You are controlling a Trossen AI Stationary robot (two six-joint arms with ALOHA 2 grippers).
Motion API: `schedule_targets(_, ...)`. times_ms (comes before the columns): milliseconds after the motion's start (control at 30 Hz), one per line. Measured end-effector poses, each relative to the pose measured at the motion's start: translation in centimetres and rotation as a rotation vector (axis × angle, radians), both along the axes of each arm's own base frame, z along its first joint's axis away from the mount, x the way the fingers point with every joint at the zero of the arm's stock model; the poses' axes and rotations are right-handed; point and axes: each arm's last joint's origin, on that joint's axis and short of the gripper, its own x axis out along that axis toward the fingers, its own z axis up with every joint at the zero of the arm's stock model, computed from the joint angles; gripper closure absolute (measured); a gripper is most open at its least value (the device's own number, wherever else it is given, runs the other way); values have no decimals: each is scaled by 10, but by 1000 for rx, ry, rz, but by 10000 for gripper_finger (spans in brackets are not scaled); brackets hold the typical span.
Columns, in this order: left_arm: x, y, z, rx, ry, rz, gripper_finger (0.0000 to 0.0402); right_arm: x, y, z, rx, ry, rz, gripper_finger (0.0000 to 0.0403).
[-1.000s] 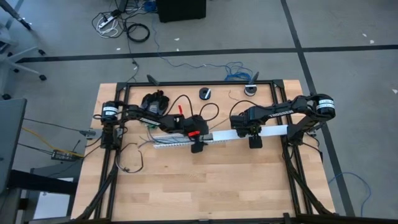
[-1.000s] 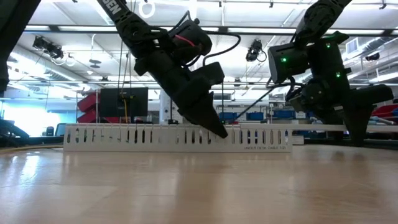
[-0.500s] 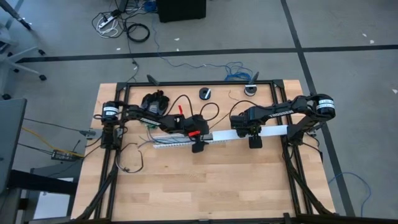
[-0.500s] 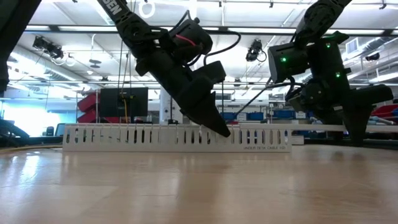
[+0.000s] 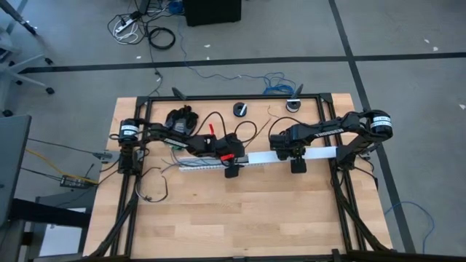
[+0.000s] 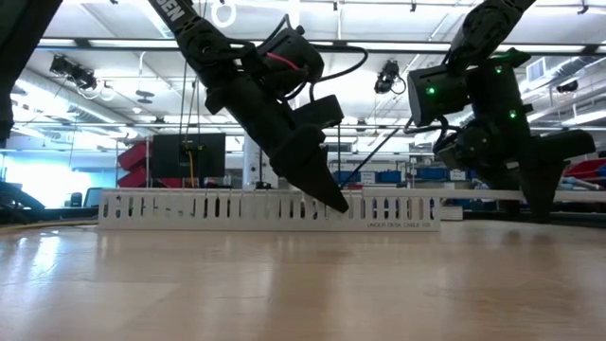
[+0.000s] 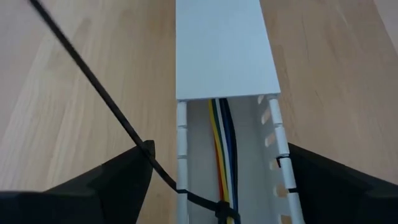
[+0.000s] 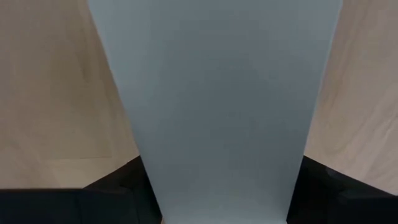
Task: Ziptie cables
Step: Close the white cable duct
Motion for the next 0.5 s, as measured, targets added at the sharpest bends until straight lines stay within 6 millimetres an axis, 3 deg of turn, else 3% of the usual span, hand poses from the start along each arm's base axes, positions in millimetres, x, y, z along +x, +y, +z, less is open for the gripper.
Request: schedule_targets(500, -6, 5, -3, 181, 84, 179, 69, 1, 0, 0, 1, -9, -2, 161)
